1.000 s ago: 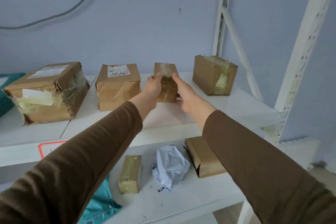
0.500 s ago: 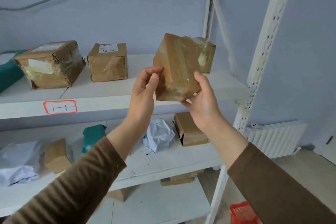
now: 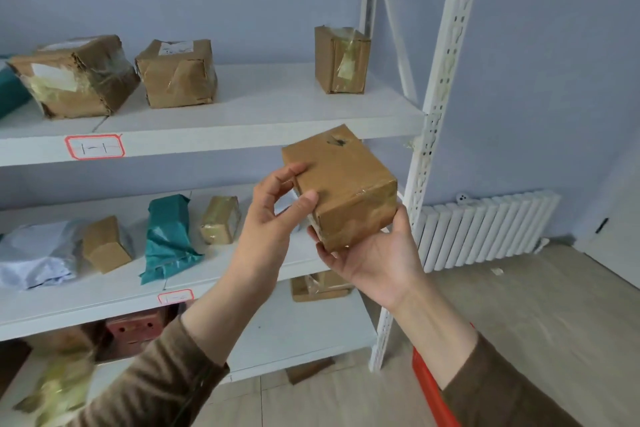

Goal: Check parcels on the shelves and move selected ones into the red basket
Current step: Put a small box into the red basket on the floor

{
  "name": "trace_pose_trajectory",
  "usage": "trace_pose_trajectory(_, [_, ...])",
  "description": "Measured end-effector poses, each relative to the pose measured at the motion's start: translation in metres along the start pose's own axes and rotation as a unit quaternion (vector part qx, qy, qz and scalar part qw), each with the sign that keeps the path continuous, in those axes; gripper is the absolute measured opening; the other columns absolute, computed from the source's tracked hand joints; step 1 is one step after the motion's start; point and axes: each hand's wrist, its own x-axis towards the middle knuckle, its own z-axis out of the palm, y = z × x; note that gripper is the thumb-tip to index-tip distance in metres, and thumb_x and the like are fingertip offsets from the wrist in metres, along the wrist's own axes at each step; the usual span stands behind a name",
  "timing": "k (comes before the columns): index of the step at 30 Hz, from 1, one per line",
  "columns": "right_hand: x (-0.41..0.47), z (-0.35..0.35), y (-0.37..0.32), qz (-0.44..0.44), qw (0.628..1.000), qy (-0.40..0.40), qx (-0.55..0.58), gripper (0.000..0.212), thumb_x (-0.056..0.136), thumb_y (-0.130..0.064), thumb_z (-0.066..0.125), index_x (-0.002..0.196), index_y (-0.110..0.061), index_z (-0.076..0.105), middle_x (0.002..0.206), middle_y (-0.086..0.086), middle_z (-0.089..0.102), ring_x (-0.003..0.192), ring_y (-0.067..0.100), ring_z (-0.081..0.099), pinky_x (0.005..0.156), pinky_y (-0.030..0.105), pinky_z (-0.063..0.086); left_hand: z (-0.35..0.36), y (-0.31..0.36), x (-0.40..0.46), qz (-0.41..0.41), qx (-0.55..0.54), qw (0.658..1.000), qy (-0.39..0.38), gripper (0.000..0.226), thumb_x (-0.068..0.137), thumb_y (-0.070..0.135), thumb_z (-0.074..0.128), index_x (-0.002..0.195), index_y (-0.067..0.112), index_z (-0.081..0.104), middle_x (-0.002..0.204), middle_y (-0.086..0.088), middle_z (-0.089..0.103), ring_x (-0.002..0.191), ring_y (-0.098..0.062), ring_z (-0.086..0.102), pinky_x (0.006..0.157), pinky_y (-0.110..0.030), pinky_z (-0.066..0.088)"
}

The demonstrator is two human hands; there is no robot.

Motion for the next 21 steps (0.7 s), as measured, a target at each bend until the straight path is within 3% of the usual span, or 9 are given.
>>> trace_pose_trajectory(3, [-0.008,-0.004,-0.002,-0.003,0.998,0.045,-0.035,0.086,0.09,-0.076,0.043,0.144,-0.012,0.061,0.145,0.02,0.062,0.126,0.039,0.058,0.098,0.047,0.052,0.003,-0.006,-0.003,-0.036,-0.013,0.999,-0.005,0.047,0.08,0.045,0.077,0.127,0.04,0.069,0.138,-0.009,0.064,0.13,-0.024,0.061,0.121,-0.046,0.04])
trace_pose_trajectory(6, [-0.015,-0.002,-0.005,-0.075,0.983,0.089,-0.138,0.072,0.091,-0.074,0.048,0.135,-0.02,0.067,0.131,0.011,0.073,0.122,0.03,0.066,0.109,0.049,0.048,0.005,-0.013,-0.007,-0.062,-0.025,0.998,-0.022,0.047,0.086,0.036,0.075,0.132,0.033,0.066,0.125,0.0,0.069,0.108,-0.013,0.067,0.111,-0.04,0.048])
trace_pose_trajectory(9, [-0.023,0.003,-0.001,-0.157,0.941,0.108,-0.279,0.054,0.092,-0.068,0.055,0.131,-0.032,0.063,0.126,-0.004,0.074,0.117,0.016,0.069,0.107,0.045,0.051,0.008,-0.021,-0.01,-0.105,-0.051,0.992,-0.05,0.049,0.093,0.05,0.066,0.138,0.033,0.06,0.128,0.008,0.073,0.119,-0.011,0.067,0.104,-0.037,0.049])
trace_pose_trajectory(12, [-0.02,-0.004,0.006,-0.247,0.875,0.107,-0.402,0.055,0.083,-0.068,0.065,0.129,-0.041,0.055,0.131,-0.01,0.065,0.123,0.009,0.063,0.104,0.038,0.05,0.008,-0.027,-0.012,-0.148,-0.069,0.983,-0.086,0.058,0.095,0.065,0.049,0.146,0.038,0.055,0.14,0.006,0.069,0.134,-0.014,0.062,0.116,-0.045,0.042])
trace_pose_trajectory(15, [-0.014,-0.017,0.011,-0.326,0.783,0.103,-0.519,0.065,0.081,-0.068,0.068,0.138,-0.045,0.046,0.139,-0.015,0.051,0.133,0.01,0.052,0.106,0.044,0.051,0.01,-0.03,-0.014,-0.163,-0.087,0.978,-0.098,0.063,0.092,0.065,0.05,0.148,0.036,0.053,0.141,0.006,0.069,0.133,-0.016,0.063,0.121,-0.05,0.038])
trace_pose_trajectory(18, [-0.01,-0.03,0.015,-0.423,0.687,0.06,-0.588,0.076,0.085,-0.054,0.07,0.149,-0.028,0.038,0.15,-0.009,0.04,0.141,0.021,0.042,0.108,0.046,0.049,0.008,-0.034,-0.016,-0.126,-0.066,0.983,-0.115,0.061,0.097,0.061,0.055,0.15,0.032,0.051,0.143,0.001,0.068,0.134,-0.021,0.063,0.118,-0.052,0.043])
trace_pose_trajectory(21, [-0.008,-0.042,0.017,-0.492,0.639,0.027,-0.59,0.086,0.082,-0.044,0.074,0.151,-0.013,0.033,0.163,0.011,0.027,0.154,0.03,0.027,0.12,0.039,0.036,0.005,-0.035,-0.017,-0.058,-0.007,0.992,-0.116,0.061,0.089,0.05,0.071,0.144,0.031,0.053,0.135,0.005,0.071,0.125,-0.02,0.067,0.101,-0.042,0.055])
